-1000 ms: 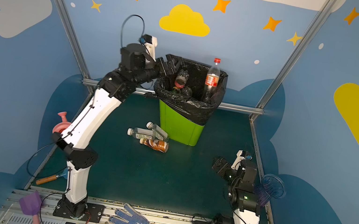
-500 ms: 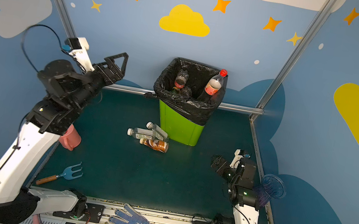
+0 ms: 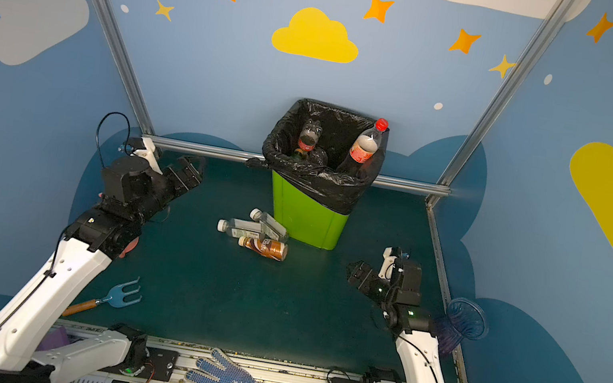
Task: Throw the plastic bottles in the bin
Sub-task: 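Lower the left gripper back while the right gripper reaches for the Nescafe bottle, then grasp the brown Nescafe coffee bottle with the right gripper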
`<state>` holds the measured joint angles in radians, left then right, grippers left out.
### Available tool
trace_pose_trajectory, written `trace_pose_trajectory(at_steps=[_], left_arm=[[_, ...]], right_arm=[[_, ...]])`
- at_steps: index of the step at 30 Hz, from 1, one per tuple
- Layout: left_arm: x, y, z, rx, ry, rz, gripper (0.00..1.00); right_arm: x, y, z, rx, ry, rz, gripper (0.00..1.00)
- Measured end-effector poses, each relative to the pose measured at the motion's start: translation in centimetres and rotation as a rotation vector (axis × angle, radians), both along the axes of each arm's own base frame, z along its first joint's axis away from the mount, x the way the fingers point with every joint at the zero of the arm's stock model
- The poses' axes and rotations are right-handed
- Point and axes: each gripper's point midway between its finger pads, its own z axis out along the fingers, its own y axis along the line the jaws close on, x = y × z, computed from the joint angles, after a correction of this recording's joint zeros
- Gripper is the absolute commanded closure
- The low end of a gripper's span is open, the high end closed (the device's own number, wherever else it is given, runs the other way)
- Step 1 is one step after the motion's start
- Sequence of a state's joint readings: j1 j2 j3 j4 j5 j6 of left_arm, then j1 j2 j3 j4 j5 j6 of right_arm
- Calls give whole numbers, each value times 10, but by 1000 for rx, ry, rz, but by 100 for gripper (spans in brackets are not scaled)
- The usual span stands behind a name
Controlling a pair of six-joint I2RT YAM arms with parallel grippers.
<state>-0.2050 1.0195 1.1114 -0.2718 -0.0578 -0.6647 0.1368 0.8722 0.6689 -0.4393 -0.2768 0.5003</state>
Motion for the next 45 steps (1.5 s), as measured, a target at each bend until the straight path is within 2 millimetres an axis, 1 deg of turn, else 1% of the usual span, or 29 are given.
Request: trace_pose_trajectory(at_steps=[4,6,7,9,11,16,18,21,24,28,33,35,37,42,45], left_arm=[[-11,17,-48,-8,94,51,0],[-20,29,-76,-24,150,87,0],[-24,34,-88,-33,171,102,0],[-33,44,-112,-59,215,134,0],[-42,51,-133,-86,256,156,0],[-59,59,-176,-154,339,188,0],[-66,58,-191,-176,369,191,0],[-75,58,-209,-203,409,197,0],[-81,57,-222,-221,435,201,0],[-88,56,-232,-234,454,201,0],[-91,57,-235,-240,459,206,0],[-91,57,-234,-241,457,206,0],[-91,57,-235,-242,459,205,0],[-93,59,-238,-244,468,214,0],[-93,59,-238,-245,468,214,0]], right_arm=[[9,32,5,-29,-9,96,7],[11,57,0,-66,6,172,9],[11,67,-2,-86,11,202,9],[9,94,-11,-145,22,289,10],[7,117,-18,-204,22,365,9],[10,168,-29,-361,0,532,11],[15,187,-31,-423,-14,592,13],[26,211,-35,-500,-37,659,13],[38,229,-42,-575,-46,715,15],[52,250,-60,-680,-37,794,17],[67,265,-80,-787,-18,868,18],[72,269,-88,-831,-9,897,22],[75,271,-92,-859,-1,919,24],[77,282,-101,-912,11,984,22],[74,289,-108,-936,29,1020,23]])
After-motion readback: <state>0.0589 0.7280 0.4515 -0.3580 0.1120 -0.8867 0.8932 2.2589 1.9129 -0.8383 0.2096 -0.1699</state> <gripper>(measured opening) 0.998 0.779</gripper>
